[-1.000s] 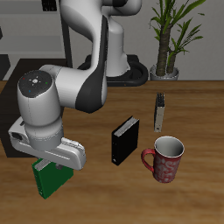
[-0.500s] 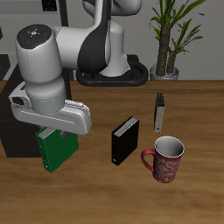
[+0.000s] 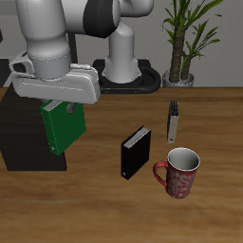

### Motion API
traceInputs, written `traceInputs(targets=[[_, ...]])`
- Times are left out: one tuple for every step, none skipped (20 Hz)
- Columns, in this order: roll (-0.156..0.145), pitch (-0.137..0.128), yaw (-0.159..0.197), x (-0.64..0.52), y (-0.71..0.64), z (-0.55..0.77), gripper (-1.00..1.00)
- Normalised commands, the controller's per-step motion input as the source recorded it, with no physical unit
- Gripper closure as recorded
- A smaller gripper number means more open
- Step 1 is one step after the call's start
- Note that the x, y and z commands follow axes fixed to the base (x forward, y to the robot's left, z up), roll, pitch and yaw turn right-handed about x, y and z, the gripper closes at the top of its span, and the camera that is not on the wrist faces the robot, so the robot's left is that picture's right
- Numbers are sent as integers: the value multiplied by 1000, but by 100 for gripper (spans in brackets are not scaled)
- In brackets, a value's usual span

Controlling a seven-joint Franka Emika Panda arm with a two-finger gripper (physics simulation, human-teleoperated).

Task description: Place the green book upright on top of the shelf

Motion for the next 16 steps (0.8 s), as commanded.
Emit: traceInputs(targets=[[-27, -60, 51, -508, -113, 534, 100], [66, -22, -20, -595, -89, 614, 100], [-6, -47, 44, -484, -145, 507, 100], [-20, -37, 47, -452, -143, 449, 100], [-6, -9, 4, -212, -84, 234, 100], [0, 0, 0, 30, -40, 0, 100], [34, -41, 11, -737, -124, 673, 100], [23, -98, 139, -501, -78, 511, 100], [-29, -13, -10, -298, -190, 318, 100], [22, -45, 1, -619, -129, 540, 100], [-10, -66, 53, -426, -164, 434, 100], [-17, -38, 18, -217, -80, 203, 100], [40, -3, -94, -696, -282, 465, 100], [-4, -53, -13, -482, -226, 271, 100], [-73, -48, 47, -217, -246, 162, 100], [-37, 18, -69, -263, -350, 112, 100]])
